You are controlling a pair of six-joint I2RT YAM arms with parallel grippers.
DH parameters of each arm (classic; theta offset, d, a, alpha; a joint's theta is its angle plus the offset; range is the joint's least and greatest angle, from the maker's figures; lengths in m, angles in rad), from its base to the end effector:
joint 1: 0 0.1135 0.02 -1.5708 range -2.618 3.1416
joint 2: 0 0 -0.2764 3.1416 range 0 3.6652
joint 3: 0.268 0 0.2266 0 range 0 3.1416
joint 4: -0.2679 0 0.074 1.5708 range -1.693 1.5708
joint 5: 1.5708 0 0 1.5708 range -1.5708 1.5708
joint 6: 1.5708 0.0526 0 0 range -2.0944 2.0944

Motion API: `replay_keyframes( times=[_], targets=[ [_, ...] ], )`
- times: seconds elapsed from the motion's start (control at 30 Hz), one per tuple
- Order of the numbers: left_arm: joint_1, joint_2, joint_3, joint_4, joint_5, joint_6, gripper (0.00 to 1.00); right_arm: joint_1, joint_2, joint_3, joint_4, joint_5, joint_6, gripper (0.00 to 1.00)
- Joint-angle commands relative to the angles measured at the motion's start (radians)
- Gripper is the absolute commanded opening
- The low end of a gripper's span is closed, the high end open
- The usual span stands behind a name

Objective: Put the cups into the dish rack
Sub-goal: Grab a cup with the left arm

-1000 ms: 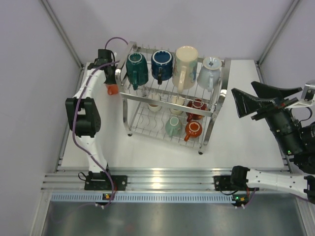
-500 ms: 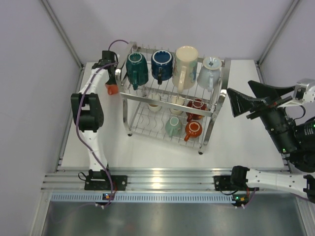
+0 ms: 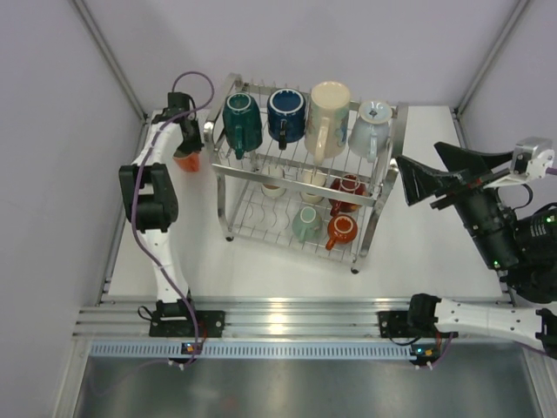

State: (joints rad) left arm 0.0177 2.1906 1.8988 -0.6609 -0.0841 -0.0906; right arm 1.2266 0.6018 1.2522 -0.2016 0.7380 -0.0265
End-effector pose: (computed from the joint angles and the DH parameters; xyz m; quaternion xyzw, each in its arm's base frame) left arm 0.4802 0.0129 0.2301 -0.0643 0.9497 0.0289 0.3052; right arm 0.0439 0.0177 0.4990 -0.0435 0.5810 0.2876 0.7601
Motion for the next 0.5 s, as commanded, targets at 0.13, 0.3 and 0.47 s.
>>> replay_keyframes(
  times=[0.13,0.3,0.47],
  targets=[
    [0.131,-0.188,-0.047,0.007,0.067,-0.204,0.0,0.01,0.085,0.073,-0.036,-0.02,0.02,0.99],
    [0.157,-0.336,-0.113,0.01,0.04,-0.247,0.0,0.011,0.144,0.124,-0.107,-0.075,0.105,0.99],
    [0.176,-0.533,-0.156,0.036,0.076,-0.333,0.0,0.01,0.197,0.18,-0.168,-0.167,0.181,0.99]
  ],
)
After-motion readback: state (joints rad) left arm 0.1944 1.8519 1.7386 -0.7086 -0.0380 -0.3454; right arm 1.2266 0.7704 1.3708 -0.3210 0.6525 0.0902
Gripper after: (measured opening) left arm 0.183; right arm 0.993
